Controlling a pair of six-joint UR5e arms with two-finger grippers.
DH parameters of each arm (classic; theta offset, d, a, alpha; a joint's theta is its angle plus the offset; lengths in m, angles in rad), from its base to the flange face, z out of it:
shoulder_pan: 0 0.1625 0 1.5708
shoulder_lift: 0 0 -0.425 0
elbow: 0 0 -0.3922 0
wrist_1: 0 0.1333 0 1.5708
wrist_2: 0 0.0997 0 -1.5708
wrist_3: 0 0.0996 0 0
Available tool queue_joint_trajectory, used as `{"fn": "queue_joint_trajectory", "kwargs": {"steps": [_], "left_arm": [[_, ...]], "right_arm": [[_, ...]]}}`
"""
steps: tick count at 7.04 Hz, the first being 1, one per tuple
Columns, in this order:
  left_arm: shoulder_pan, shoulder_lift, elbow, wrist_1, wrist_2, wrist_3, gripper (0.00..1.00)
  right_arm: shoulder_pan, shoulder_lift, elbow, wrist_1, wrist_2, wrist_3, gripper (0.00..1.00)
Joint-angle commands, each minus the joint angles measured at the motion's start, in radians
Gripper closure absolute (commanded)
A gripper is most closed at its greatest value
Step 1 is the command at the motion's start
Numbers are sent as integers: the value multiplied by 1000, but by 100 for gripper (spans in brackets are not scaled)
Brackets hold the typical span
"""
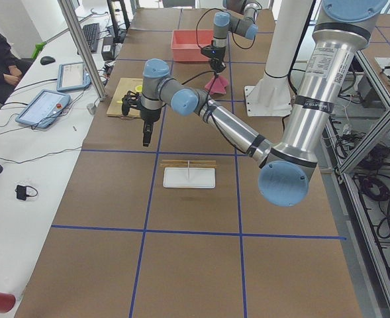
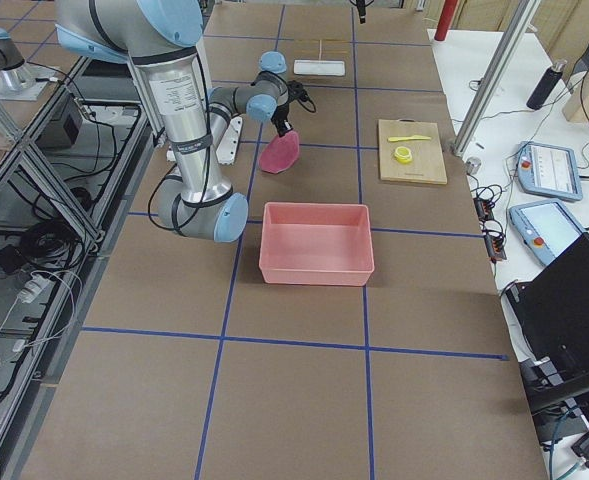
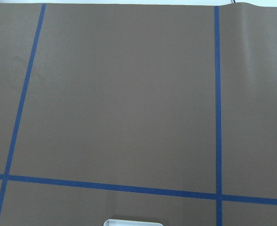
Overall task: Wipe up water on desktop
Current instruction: 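Lower the towel with the right gripper and wipe it across the table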
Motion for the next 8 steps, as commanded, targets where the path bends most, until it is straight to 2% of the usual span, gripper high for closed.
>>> {"fn": "queue_joint_trajectory", "kwargs": {"steps": [1,3,5,6,8], "left_arm": [[2,-4,2,-1,0,-2,2],[2,-3,5,-1,0,-2,2],[4,-4,9,1,0,-2,2],[4,-4,17,-1,0,-2,2],[5,-9,23,-1,-2,-5,2]], "right_arm": [[64,1,-125,64,3,-2,100],[154,12,-218,89,27,-20,100],[266,27,-293,89,109,-110,100],[306,46,-352,91,112,-146,100],[424,87,-435,89,179,-245,100]]}}
